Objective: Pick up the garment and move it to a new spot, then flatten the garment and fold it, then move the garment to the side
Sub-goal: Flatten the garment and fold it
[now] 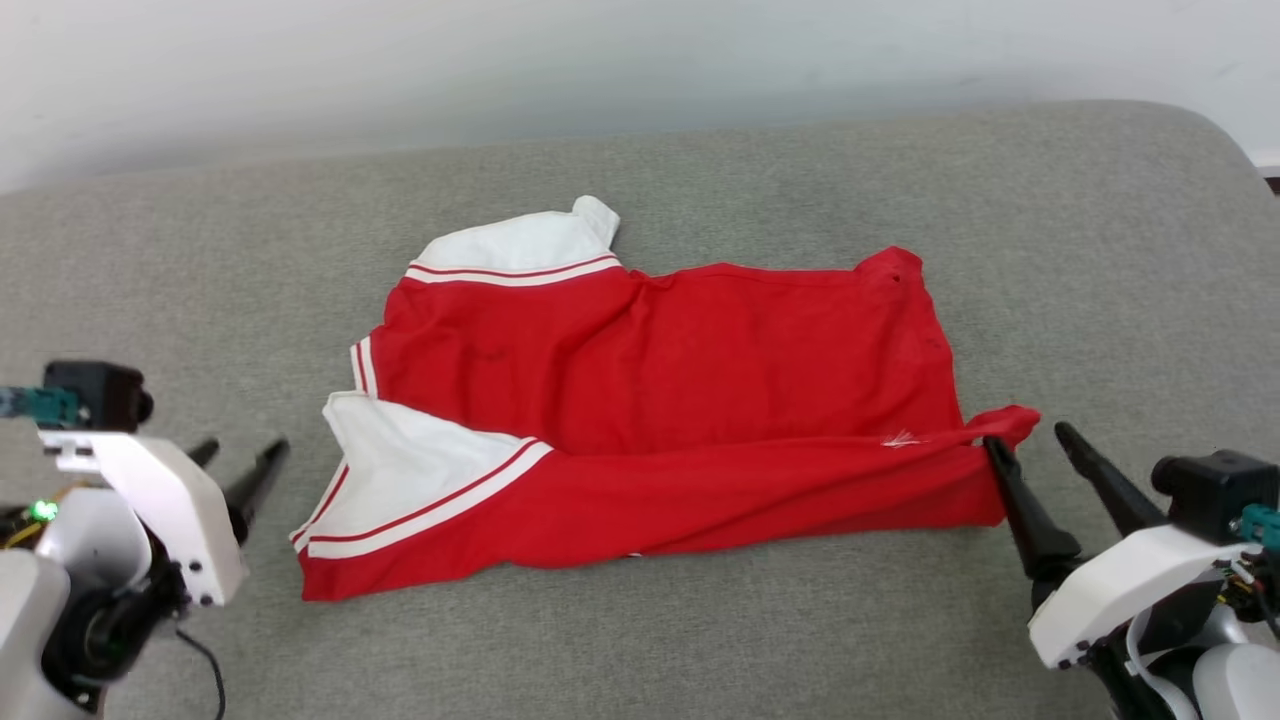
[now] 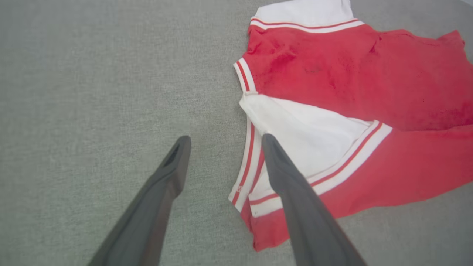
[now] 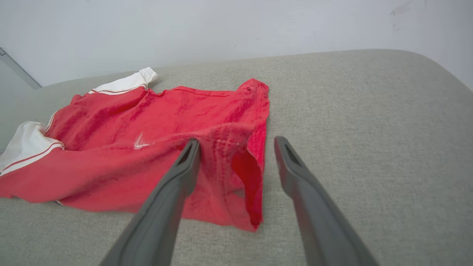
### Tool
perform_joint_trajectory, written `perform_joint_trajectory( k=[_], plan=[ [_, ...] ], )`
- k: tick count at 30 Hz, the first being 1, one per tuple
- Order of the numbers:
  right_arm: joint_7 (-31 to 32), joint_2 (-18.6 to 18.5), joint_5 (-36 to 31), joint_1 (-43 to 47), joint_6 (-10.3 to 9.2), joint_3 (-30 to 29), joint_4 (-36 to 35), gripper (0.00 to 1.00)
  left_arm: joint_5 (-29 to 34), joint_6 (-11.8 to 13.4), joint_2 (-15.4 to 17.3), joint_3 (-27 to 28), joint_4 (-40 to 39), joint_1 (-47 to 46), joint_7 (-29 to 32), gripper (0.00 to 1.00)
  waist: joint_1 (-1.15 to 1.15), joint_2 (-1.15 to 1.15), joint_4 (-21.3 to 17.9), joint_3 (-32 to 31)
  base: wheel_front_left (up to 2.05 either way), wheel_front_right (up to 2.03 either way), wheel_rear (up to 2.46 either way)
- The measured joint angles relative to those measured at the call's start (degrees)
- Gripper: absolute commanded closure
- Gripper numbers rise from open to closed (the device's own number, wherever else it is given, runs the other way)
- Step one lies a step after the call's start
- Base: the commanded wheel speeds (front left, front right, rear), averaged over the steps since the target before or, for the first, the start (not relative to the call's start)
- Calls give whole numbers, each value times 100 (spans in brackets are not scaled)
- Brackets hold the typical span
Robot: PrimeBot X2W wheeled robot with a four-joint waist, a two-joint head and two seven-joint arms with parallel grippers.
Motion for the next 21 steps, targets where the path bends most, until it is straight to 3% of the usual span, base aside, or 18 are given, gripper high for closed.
perform_joint_trajectory(
  k=[7,15,16,17,18,21],
  plan=[
    [5,160,21,49,0,43,-118,0,-254,238,129,-191,-411,459,731,0,0,0,-181,156,0,0,0],
    [-132,229,90,-176,0,181,-138,0,-407,342,203,-219,-115,442,1083,0,-1,0,-360,637,0,0,0],
    [-189,220,141,-255,0,210,-119,0,-639,266,170,-209,40,298,1341,38,-1,0,-424,829,0,0,0],
    [-188,204,158,-255,0,204,-118,0,-691,232,160,-194,65,275,1367,82,-2,0,-437,852,0,0,0],
    [-187,189,186,-254,0,177,-113,0,-739,220,133,-177,94,264,1369,100,-2,0,-440,864,0,0,0],
    [78,89,421,-232,0,-20,-127,0,-750,136,-79,-154,119,260,1083,100,-1,0,-381,783,0,0,0]
  ],
)
